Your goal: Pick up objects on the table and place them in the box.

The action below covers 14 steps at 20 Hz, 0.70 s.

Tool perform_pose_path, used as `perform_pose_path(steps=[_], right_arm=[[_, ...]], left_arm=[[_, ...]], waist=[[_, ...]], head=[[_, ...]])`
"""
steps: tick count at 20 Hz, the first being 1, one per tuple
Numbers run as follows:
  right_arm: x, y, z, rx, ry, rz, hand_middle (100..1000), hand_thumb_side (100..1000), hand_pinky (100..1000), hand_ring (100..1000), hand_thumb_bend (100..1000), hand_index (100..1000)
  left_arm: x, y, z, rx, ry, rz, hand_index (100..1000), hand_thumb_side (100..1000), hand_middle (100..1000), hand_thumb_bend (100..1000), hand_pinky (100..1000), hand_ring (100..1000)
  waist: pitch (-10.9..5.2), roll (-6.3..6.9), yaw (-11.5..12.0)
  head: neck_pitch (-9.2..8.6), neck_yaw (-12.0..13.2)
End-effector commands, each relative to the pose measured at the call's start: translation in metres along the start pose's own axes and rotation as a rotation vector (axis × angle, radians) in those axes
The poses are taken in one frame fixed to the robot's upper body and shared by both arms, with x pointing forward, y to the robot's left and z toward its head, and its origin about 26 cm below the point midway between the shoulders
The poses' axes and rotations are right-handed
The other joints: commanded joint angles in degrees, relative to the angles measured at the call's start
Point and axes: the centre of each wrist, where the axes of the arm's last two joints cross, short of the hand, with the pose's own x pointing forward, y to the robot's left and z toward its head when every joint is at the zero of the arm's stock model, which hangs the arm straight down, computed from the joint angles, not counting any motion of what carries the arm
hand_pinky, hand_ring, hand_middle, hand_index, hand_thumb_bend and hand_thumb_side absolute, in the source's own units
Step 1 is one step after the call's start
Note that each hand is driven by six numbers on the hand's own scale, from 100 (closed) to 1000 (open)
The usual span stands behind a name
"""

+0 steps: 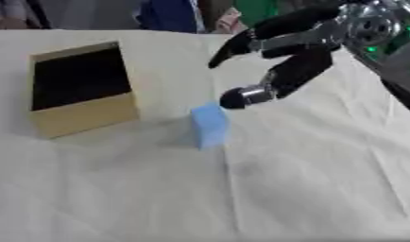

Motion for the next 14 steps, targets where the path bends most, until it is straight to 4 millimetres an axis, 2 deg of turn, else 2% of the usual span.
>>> perform_pose_path(steps=[1,7,12,13,14], right_arm=[[-0.0003,-0.0065,0.0017,-0.01,0.015,0.023,980,856,1000,1000,304,1000],[-0.0018,-0.0043,-0.0041,0.003,0.015,0.021,1000,833,1000,1000,333,1000],[-0.0026,-0.0044,-0.0054,0.002,0.031,0.042,1000,850,1000,1000,380,1000],[-0.0033,-0.0038,-0.0064,0.004,0.038,0.046,1000,859,1000,1000,411,1000],[-0.0043,-0.0029,-0.0079,0.008,0.046,0.05,1000,881,1000,1000,481,1000]], left_arm=[[0.0056,0.0034,-0.0098,0.004,-0.038,0.0,849,1000,727,139,742,900],[0.0058,0.0035,-0.0105,0.004,-0.04,0.002,845,1000,719,137,740,899],[0.0055,0.0039,-0.0101,0.004,-0.036,0.0,842,1000,714,134,739,899],[0.0055,0.0039,-0.01,0.003,-0.036,0.0,840,1000,713,133,738,899],[0.0054,0.0041,-0.0099,0.003,-0.036,-0.001,838,1000,711,132,738,898]], waist=[[-0.66,0.23,0.1],[-0.41,0.28,0.14],[-0.29,0.29,0.11],[-0.27,0.31,0.13],[-0.25,0.33,0.16]], head=[[-0.09,0.24],[-0.03,0.36],[-0.01,0.45],[-0.02,0.45],[-0.04,0.43]])
